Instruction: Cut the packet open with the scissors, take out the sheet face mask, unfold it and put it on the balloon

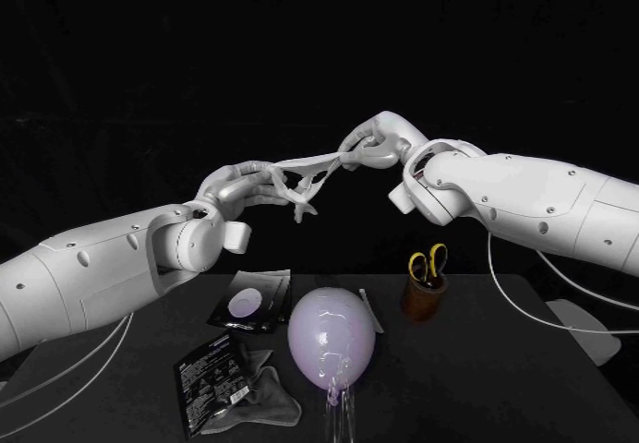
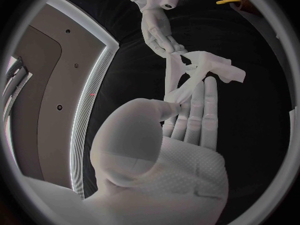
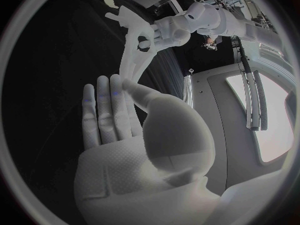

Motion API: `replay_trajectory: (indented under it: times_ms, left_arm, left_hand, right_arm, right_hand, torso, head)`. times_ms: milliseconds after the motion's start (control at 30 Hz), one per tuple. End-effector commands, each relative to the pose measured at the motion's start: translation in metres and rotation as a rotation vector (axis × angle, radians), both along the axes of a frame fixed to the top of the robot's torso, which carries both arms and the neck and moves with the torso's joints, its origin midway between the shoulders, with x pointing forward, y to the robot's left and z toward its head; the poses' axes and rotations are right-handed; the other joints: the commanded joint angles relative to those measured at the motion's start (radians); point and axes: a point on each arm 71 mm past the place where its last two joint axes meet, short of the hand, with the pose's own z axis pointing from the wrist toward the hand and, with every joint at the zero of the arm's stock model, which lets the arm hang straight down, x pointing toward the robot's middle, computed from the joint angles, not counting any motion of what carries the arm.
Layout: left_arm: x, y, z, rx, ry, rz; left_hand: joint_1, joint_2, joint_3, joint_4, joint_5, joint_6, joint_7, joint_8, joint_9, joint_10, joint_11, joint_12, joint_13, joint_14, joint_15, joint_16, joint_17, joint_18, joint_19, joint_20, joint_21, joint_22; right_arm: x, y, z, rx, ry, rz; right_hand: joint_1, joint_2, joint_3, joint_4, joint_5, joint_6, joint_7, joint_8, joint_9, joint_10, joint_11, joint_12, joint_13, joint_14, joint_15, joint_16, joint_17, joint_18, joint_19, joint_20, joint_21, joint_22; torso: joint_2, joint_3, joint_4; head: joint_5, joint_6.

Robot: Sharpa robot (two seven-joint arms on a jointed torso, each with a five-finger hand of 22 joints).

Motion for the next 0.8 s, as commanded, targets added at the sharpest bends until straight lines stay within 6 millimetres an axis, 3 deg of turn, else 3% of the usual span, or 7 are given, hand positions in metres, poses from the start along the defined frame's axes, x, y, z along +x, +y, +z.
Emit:
replay_trajectory:
  times_ms: [33, 167, 333, 500, 567, 700, 800]
  left_arm:
    - [0.000, 0.000, 0.002, 0.041, -0.038, 0.019]
    - [0.002, 0.001, 0.004, 0.095, -0.076, 0.046]
    - [0.004, 0.001, 0.004, 0.241, -0.137, 0.064]
    - [0.002, -0.002, 0.004, 0.397, -0.206, 0.073]
    - [0.001, -0.004, 0.005, 0.449, -0.231, 0.069]
    - [-0.001, -0.011, 0.000, 0.525, -0.231, 0.030]
    - [-0.003, -0.010, -0.004, 0.532, -0.226, 0.030]
  left_hand:
    - [0.002, -0.017, -0.025, 0.010, -0.007, 0.078, 0.093, -0.021, -0.020, 0.011, 0.005, -0.011, -0.001, -0.084, 0.018, -0.006, -0.002, -0.031, -0.085, 0.012, 0.007, 0.018]
    - [0.019, -0.022, -0.046, -0.005, -0.002, 0.113, 0.095, -0.065, -0.048, 0.027, 0.008, -0.014, 0.000, -0.152, 0.029, 0.005, -0.005, -0.045, -0.153, 0.023, 0.013, 0.034]
    - [0.039, -0.029, -0.109, -0.027, -0.004, 0.184, 0.065, -0.136, -0.088, 0.084, -0.017, -0.004, 0.004, -0.143, 0.009, 0.073, 0.005, -0.036, -0.174, 0.020, 0.083, 0.086]
    - [0.039, -0.029, -0.136, -0.022, -0.004, 0.218, 0.049, -0.163, -0.098, 0.136, -0.036, 0.024, 0.015, -0.119, -0.007, 0.139, 0.027, -0.035, -0.188, 0.024, 0.110, 0.108]
    - [0.051, -0.030, -0.147, -0.036, -0.004, 0.227, 0.038, -0.175, -0.102, 0.186, -0.053, 0.063, 0.033, -0.103, -0.022, 0.177, 0.043, -0.033, -0.188, 0.023, 0.124, 0.118]
    - [0.044, -0.028, -0.173, -0.038, -0.004, 0.270, 0.016, -0.225, -0.113, 0.172, -0.067, 0.134, 0.078, -0.126, -0.037, 0.268, 0.081, -0.027, -0.215, 0.024, 0.171, 0.156]
    - [0.045, -0.030, -0.174, -0.035, -0.004, 0.280, 0.015, -0.240, -0.113, 0.163, -0.069, 0.155, 0.092, -0.129, -0.039, 0.295, 0.087, -0.022, -0.216, 0.024, 0.191, 0.171]
  right_arm:
    - [-0.004, 0.000, 0.001, 0.051, 0.003, 0.021]
    - [-0.008, 0.000, 0.001, 0.083, -0.001, 0.036]
    - [-0.010, 0.006, -0.005, 0.065, 0.038, 0.066]
    - [-0.012, 0.013, -0.033, -0.002, 0.093, 0.079]
    - [-0.012, 0.012, -0.040, -0.006, 0.069, 0.066]
    - [-0.014, 0.015, -0.049, -0.012, 0.087, 0.082]
    - [-0.016, 0.018, -0.057, -0.031, 0.090, 0.086]
  right_hand:
    - [0.009, -0.001, 0.004, 0.001, 0.003, 0.006, 0.001, 0.003, 0.017, 0.001, -0.005, -0.006, 0.000, 0.001, 0.005, -0.006, 0.001, 0.019, -0.008, 0.000, 0.002, 0.002]
    - [0.009, -0.001, 0.004, 0.001, 0.003, 0.006, 0.001, 0.003, 0.017, 0.001, -0.005, -0.006, 0.000, 0.001, 0.005, -0.007, 0.001, 0.019, -0.008, 0.000, 0.002, 0.002]
    - [0.009, -0.001, 0.005, 0.001, 0.003, 0.006, 0.001, 0.002, 0.017, 0.001, -0.005, -0.006, 0.000, 0.001, 0.005, -0.007, 0.001, 0.018, -0.008, 0.000, 0.002, 0.002]
    - [0.008, 0.000, 0.004, 0.002, 0.003, 0.006, 0.002, 0.002, 0.017, 0.001, -0.005, -0.007, 0.000, 0.002, 0.006, -0.008, 0.001, 0.019, -0.009, 0.000, 0.002, 0.003]
    - [0.010, 0.001, 0.004, 0.002, 0.003, 0.005, 0.002, 0.002, 0.018, 0.001, -0.005, -0.007, 0.000, 0.002, 0.005, -0.008, 0.002, 0.019, -0.008, 0.000, 0.003, 0.004]
    - [0.011, 0.001, 0.005, 0.002, 0.003, 0.006, 0.001, 0.002, 0.018, 0.002, -0.005, -0.007, 0.000, 0.003, 0.005, -0.009, 0.002, 0.019, -0.008, 0.000, 0.004, 0.005]
    - [0.009, 0.000, 0.003, 0.003, 0.003, 0.006, 0.002, 0.002, 0.018, 0.002, -0.005, -0.008, 0.001, 0.004, 0.005, -0.009, 0.002, 0.019, -0.007, 0.000, 0.005, 0.006]
  torso:
    - [0.000, 0.0004, 0.0001]
    - [-0.001, 0.0001, -0.0002]
    - [-0.001, -0.0004, -0.0009]
    - [0.000, 0.0001, -0.0005]
    - [0.002, -0.0006, -0.0007]
    - [-0.003, 0.0014, 0.0056]
    - [0.001, -0.0005, -0.0036]
  head:
    - [0.000, -0.004]
    - [-0.002, -0.007]
    - [-0.009, -0.010]
    - [0.000, -0.013]
    - [-0.003, -0.024]
    - [-0.004, -0.019]
    - [0.004, -0.021]
